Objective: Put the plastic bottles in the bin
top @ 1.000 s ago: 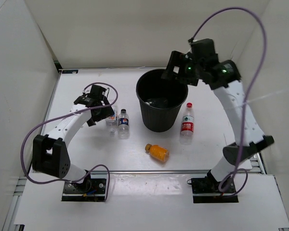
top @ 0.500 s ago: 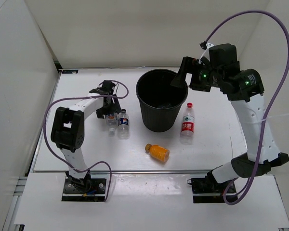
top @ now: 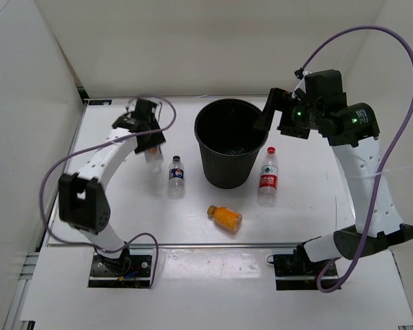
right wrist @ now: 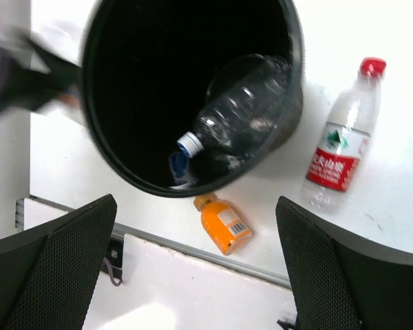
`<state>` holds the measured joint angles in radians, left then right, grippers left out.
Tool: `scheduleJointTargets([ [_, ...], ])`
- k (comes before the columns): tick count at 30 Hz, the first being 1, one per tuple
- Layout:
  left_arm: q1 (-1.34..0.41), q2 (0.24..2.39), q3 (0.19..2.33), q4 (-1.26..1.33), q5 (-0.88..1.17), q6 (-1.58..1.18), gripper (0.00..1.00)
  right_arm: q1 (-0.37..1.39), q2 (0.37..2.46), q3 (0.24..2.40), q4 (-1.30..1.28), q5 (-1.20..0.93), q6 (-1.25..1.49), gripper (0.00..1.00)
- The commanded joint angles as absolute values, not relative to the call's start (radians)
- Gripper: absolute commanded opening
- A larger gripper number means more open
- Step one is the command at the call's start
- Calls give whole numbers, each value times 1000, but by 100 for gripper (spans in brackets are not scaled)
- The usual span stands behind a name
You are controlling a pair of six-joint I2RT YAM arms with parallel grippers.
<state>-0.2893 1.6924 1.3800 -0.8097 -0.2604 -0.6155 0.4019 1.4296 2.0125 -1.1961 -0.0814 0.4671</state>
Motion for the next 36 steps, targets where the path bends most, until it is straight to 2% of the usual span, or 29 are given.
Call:
scheduleJointTargets([
  [1, -328, 1439, 1593, -790, -344, -664, 59, 350, 1358, 1928, -1148, -121, 479, 100],
  [5, -406, 1416, 1765, -676, -244, -588, 62, 295, 1348, 1902, -1137, -135, 528, 100],
  [9, -501, 1552, 1899, -646, -42, -532, 63, 232, 1348, 1858, -1094, -186, 551, 100],
  [12, -593, 1635, 1966, -627, -18, -491, 66, 201, 1348, 1827, -1094, -176, 563, 100],
  [14, -627, 1716, 2006, -627, 23, -463, 74, 166, 1324, 1787, -1082, -176, 563, 100],
  [19, -724, 1764, 2060, -627, 9, -427, 80, 123, 1269, 1704, -1072, -187, 563, 100],
  [20, -739, 1764, 2060, -627, -9, -413, 84, 123, 1252, 1688, -1072, -187, 563, 100],
  [21, -773, 1764, 2071, -627, -37, -384, 100, 114, 1237, 1671, -1072, -175, 572, 100],
  [22, -787, 1731, 2071, -627, -117, -371, 100, 114, 1236, 1628, -1060, -164, 572, 100],
  [28, -789, 1495, 1961, -637, -434, -374, 100, 114, 1189, 1363, -948, -98, 606, 100],
  [29, -770, 1458, 1883, -637, -474, -391, 100, 114, 1189, 1265, -927, -78, 615, 100],
  [33, -692, 1303, 1631, -650, -526, -468, 100, 114, 1253, 1091, -824, -66, 624, 100],
  [36, -637, 1256, 1499, -738, -494, -492, 100, 114, 1353, 1052, -752, -75, 600, 100],
])
